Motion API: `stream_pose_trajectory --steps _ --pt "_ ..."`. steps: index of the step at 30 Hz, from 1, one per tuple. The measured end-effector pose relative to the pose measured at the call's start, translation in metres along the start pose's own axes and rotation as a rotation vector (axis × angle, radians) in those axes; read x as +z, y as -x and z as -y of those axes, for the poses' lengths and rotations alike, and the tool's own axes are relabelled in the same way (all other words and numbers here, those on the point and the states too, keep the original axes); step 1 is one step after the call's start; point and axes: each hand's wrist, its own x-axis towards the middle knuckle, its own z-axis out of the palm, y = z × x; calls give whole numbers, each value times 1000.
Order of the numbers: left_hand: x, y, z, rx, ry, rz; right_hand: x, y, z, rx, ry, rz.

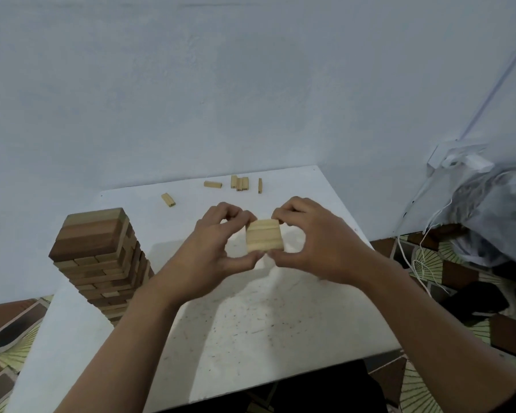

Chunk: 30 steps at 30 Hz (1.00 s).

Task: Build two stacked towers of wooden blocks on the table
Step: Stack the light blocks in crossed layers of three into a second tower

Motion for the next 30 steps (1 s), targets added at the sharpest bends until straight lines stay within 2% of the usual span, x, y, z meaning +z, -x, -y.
stream_pose_trajectory --steps 4,7,13,30 --pt "13 -34 -23 42 14 7 -27 6 -34 45 -72 6" --pt "34 -58 -41 53 7 4 -47 12 -63 74 -40 51" --pt "75 -79 -55 -3 -37 -2 -60 22 -106 90 -41 111" --pt "99 -82 -54 -117 -79 -21 -47 19 -139 119 -127 158"
